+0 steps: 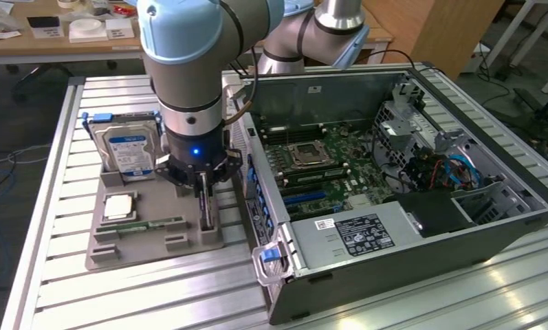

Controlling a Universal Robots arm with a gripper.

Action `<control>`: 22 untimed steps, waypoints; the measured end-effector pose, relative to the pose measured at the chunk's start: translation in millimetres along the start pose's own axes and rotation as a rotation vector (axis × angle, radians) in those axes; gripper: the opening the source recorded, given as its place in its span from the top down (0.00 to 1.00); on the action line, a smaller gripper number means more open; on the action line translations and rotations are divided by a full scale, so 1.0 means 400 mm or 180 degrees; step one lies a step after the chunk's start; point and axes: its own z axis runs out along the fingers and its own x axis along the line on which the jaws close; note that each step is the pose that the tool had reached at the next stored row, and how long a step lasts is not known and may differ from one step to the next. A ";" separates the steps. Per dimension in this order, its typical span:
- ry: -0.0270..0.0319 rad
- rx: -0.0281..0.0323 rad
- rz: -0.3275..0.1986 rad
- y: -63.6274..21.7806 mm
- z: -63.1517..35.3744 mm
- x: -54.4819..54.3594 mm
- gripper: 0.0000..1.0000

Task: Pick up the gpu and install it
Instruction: 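Pick up the gpu and move the gpu toward the slot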

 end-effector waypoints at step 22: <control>0.0018 -0.0050 -0.0129 0.000 0.000 0.000 0.73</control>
